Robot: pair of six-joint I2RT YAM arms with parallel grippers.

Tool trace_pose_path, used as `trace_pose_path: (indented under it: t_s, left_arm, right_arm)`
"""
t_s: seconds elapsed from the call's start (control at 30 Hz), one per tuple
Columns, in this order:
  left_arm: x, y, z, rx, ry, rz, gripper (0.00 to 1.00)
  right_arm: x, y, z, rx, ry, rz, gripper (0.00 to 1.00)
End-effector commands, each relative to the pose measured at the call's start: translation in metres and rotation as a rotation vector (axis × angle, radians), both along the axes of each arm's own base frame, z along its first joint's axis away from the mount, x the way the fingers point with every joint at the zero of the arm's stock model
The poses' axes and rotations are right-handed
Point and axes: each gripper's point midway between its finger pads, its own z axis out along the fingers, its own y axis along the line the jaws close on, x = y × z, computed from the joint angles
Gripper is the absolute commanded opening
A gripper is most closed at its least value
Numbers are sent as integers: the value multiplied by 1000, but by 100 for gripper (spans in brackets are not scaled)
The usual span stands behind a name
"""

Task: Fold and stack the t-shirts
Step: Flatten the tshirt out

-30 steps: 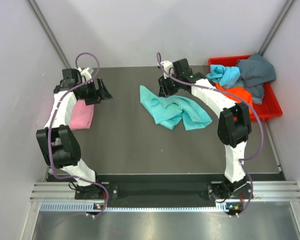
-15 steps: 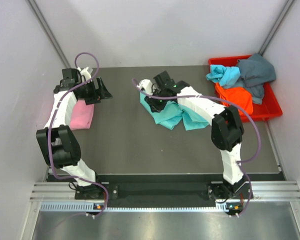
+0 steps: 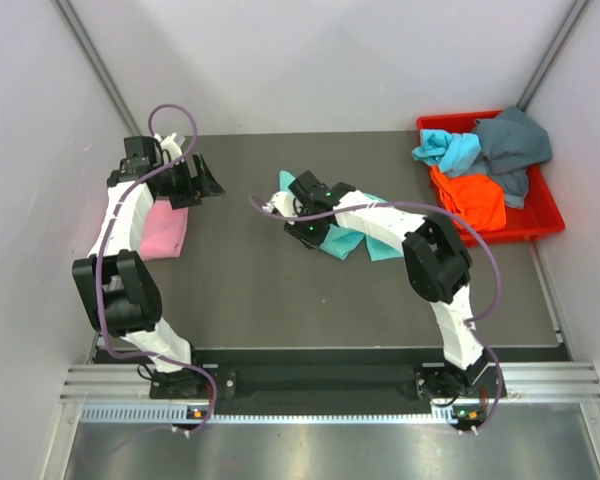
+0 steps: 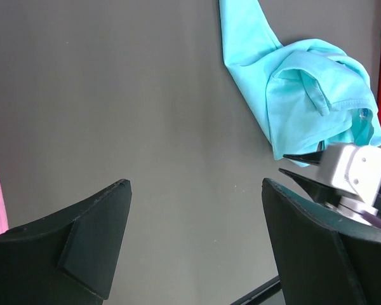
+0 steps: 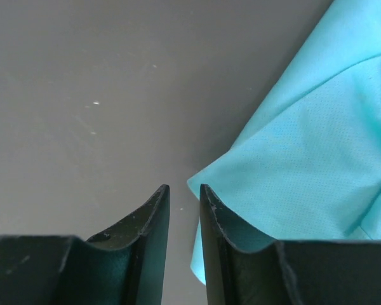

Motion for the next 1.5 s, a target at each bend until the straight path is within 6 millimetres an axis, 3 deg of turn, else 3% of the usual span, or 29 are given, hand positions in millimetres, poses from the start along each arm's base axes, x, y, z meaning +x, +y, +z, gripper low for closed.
trace_pose_path:
  t_s: [0.0, 0.2, 0.57, 0.67, 0.77, 0.83, 0.93, 1.1, 1.2, 1.3, 1.4, 1.47]
  left_arm:
    - [8, -4, 34, -4, -112, -15, 88]
    - [9, -4, 35, -1, -112, -16, 88]
    - [9, -4, 32, -4, -106, -14, 88]
    - [10, -4, 33, -8, -108, -14, 88]
    - [10, -4, 33, -8, -109, -13, 88]
    - [10, -4, 33, -10, -109, -12, 88]
    - [10, -5, 32, -14, -106, -13, 88]
    - [10, -5, 35, -13, -114, -12, 88]
    - [10, -5, 34, -12, -112, -12, 88]
    - [10, -6, 34, -14, -113, -13, 88]
    - [10, -5, 33, -19, -109, -11, 88]
    - [10, -5, 32, -21, -105, -14, 88]
  right_arm:
    - [12, 7, 4, -30, -73, -6, 26]
    - [10, 7, -12, -73, -71, -11, 26]
    - [7, 11, -21, -98, -73, -10, 28]
    - [13, 4, -22, -138, -116, -36, 24]
    - [26, -5, -20, -186, -198, -75, 32]
    - [32, -8, -19, -206, -223, -82, 32]
    - [32, -9, -22, -220, -224, -78, 27]
    - [35, -10, -20, -230, -245, -83, 6]
    - [39, -11, -17, -235, -264, -87, 0]
    - [44, -8, -3, -219, -295, -94, 0]
    - [57, -3, 26, -185, -363, -99, 0]
    - [72, 2, 69, -115, -441, -121, 0]
